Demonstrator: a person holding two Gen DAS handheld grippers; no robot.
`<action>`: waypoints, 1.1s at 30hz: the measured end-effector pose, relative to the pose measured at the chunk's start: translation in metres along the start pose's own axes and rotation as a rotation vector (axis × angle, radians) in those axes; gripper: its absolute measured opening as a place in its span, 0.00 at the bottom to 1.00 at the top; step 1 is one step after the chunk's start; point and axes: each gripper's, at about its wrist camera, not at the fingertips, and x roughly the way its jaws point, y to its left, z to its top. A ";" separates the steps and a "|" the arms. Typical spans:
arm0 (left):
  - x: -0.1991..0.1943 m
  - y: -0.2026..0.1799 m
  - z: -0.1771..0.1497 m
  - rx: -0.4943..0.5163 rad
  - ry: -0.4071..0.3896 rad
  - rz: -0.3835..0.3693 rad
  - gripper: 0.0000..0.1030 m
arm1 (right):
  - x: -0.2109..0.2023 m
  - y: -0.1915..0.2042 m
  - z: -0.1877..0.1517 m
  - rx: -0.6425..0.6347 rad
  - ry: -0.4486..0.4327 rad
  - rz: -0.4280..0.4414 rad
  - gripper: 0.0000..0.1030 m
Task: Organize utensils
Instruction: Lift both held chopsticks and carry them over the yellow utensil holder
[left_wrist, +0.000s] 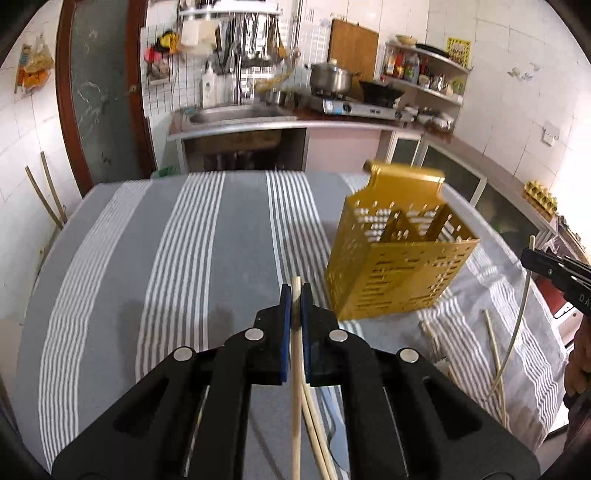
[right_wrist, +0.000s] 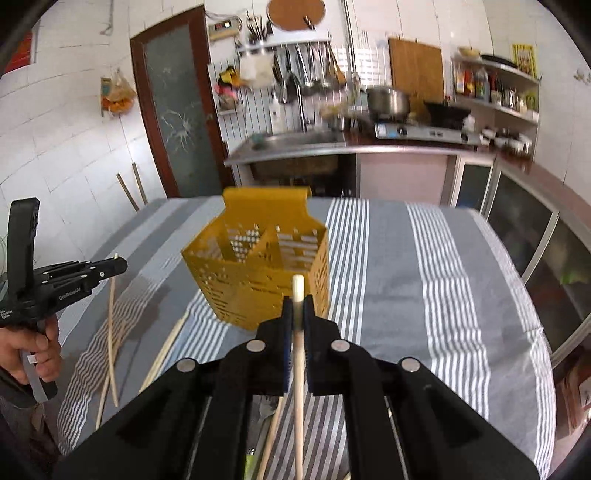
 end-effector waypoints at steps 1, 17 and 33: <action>-0.005 -0.001 0.002 0.003 -0.018 0.005 0.04 | -0.005 0.001 0.002 -0.001 -0.018 -0.003 0.06; -0.080 -0.036 0.037 0.033 -0.235 0.008 0.04 | -0.061 0.007 0.036 -0.004 -0.199 -0.018 0.06; -0.094 -0.045 0.046 0.037 -0.266 0.003 0.04 | -0.083 0.007 0.042 0.002 -0.250 -0.043 0.06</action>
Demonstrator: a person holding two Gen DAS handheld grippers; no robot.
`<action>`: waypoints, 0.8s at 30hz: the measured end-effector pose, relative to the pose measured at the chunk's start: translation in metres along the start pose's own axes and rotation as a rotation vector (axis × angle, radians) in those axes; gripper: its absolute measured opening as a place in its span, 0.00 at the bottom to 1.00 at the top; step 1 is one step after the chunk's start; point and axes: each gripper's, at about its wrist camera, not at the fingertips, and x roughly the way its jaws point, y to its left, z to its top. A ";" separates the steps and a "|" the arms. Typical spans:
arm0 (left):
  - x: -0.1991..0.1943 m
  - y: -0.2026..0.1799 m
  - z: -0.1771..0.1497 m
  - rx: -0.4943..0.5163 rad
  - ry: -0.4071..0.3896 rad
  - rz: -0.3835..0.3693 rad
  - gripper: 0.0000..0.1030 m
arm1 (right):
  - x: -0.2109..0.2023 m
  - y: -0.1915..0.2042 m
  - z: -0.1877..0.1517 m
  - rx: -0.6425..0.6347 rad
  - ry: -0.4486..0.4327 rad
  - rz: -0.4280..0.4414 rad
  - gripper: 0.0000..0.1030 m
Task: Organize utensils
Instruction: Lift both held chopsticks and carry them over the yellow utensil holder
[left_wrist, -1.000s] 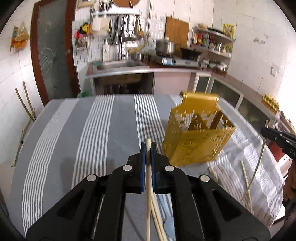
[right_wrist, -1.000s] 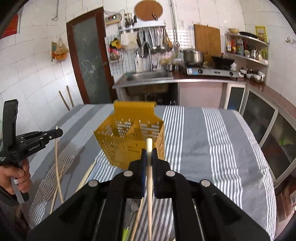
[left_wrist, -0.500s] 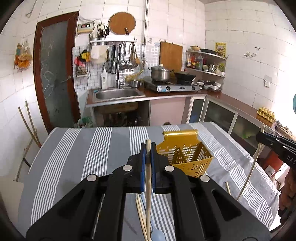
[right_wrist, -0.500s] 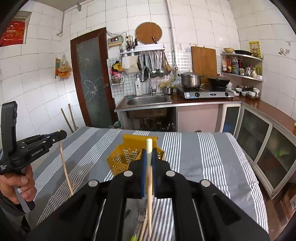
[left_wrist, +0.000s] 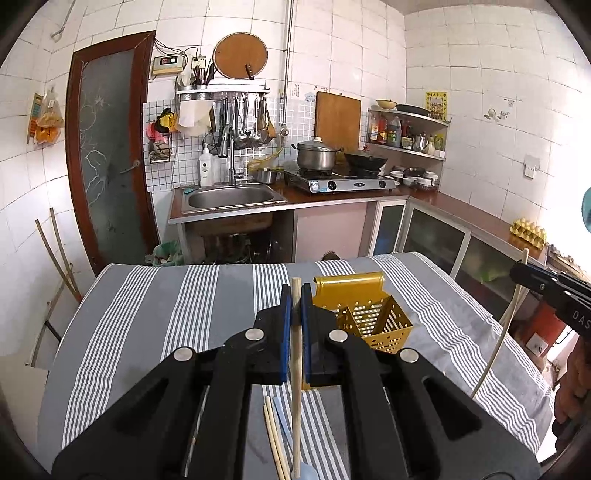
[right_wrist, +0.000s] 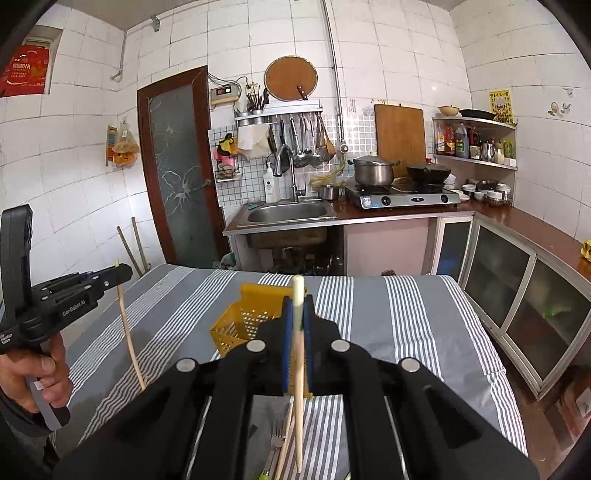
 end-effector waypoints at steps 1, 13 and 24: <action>0.001 0.001 0.001 0.002 -0.003 0.001 0.04 | -0.001 0.000 -0.001 -0.002 -0.004 -0.003 0.06; 0.004 -0.001 0.013 0.011 -0.025 0.004 0.04 | 0.006 -0.002 0.011 -0.005 -0.008 0.006 0.06; 0.017 -0.014 0.063 0.018 -0.083 -0.002 0.04 | 0.023 0.001 0.048 -0.024 -0.048 0.014 0.06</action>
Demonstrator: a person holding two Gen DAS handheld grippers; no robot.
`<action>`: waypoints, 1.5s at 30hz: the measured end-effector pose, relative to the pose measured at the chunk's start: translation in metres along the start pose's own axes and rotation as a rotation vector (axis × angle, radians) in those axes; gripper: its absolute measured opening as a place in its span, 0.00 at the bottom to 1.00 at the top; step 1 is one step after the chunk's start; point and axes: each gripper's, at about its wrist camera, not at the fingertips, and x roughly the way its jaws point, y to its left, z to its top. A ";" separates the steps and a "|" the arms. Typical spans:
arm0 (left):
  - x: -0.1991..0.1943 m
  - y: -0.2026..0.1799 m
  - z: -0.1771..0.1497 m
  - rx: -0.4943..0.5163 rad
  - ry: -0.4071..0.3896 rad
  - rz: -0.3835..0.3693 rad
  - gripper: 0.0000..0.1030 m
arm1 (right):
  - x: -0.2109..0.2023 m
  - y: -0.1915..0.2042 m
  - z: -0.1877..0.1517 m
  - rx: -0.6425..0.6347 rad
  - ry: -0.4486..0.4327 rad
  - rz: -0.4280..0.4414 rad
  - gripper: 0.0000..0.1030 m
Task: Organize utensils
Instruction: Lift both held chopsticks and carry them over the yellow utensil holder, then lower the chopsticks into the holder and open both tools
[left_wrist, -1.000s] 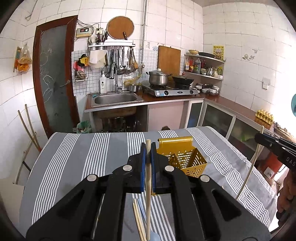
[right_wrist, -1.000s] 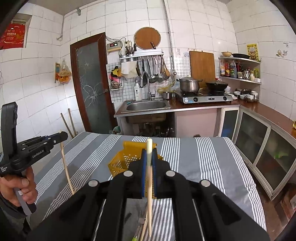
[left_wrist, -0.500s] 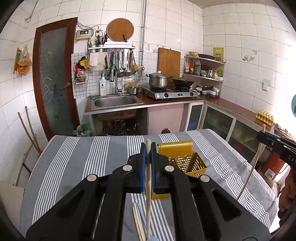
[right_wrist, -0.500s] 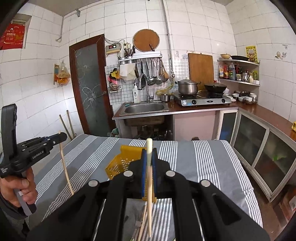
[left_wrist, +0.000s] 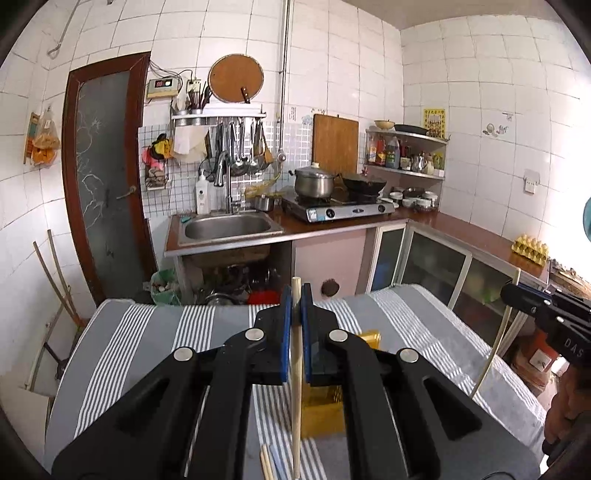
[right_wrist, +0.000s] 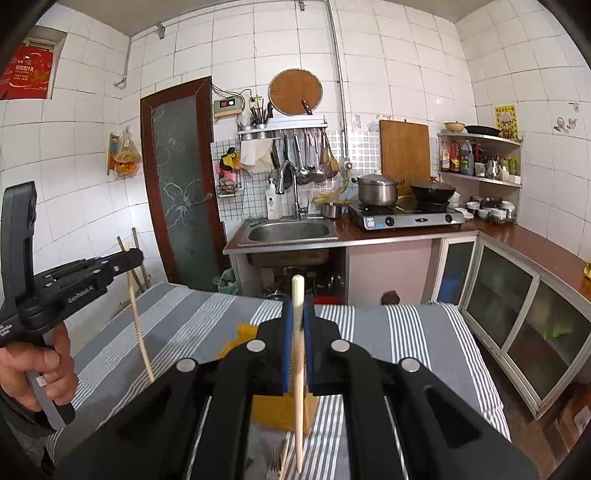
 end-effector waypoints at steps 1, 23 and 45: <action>0.002 -0.003 0.006 0.007 -0.009 -0.003 0.04 | 0.004 0.000 0.006 0.001 -0.006 0.007 0.06; 0.090 -0.017 0.032 -0.003 -0.070 -0.026 0.04 | 0.099 -0.007 0.042 0.019 -0.045 0.060 0.06; 0.074 0.029 -0.001 -0.033 -0.008 0.050 0.33 | 0.081 -0.032 0.011 0.043 -0.014 -0.030 0.57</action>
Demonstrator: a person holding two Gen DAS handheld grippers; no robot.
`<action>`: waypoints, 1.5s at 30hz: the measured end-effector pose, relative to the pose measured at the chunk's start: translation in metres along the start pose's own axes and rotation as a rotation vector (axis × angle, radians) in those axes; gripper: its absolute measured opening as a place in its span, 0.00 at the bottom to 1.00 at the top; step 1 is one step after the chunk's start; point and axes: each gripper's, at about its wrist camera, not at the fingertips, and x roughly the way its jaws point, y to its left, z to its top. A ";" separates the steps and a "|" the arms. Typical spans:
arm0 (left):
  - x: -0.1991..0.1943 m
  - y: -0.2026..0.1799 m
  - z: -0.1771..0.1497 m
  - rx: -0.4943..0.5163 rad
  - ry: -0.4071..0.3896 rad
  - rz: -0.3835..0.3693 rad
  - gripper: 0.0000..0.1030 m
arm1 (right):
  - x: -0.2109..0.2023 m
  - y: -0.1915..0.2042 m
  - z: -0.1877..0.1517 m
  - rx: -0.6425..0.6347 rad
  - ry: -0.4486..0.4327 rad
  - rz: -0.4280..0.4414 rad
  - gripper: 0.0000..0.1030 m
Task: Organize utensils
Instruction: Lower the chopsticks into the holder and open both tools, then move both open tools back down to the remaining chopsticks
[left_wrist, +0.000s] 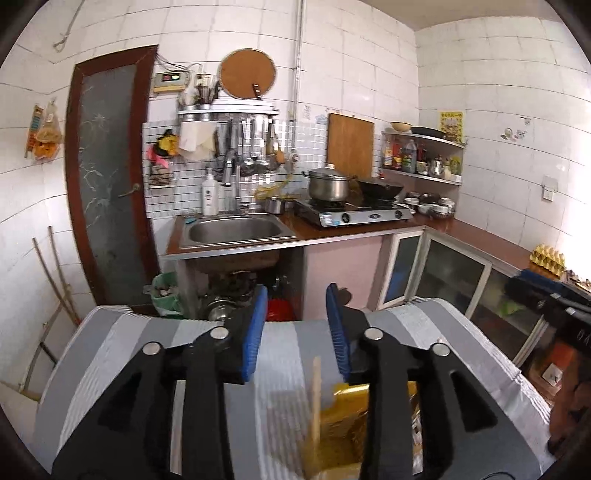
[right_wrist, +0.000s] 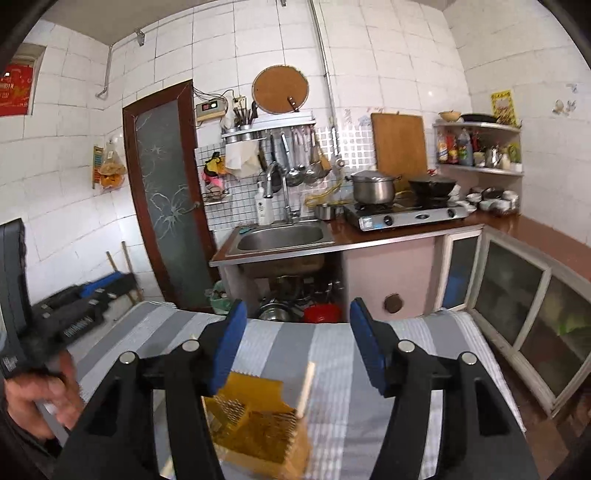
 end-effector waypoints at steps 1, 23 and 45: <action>-0.006 0.006 -0.003 -0.001 0.005 0.008 0.36 | -0.007 -0.003 -0.003 -0.009 0.002 -0.014 0.57; -0.146 0.119 -0.240 -0.082 0.227 0.260 0.65 | -0.155 -0.052 -0.239 0.100 0.246 -0.256 0.57; -0.114 0.099 -0.254 -0.080 0.353 0.209 0.65 | -0.120 -0.045 -0.255 0.090 0.332 -0.233 0.57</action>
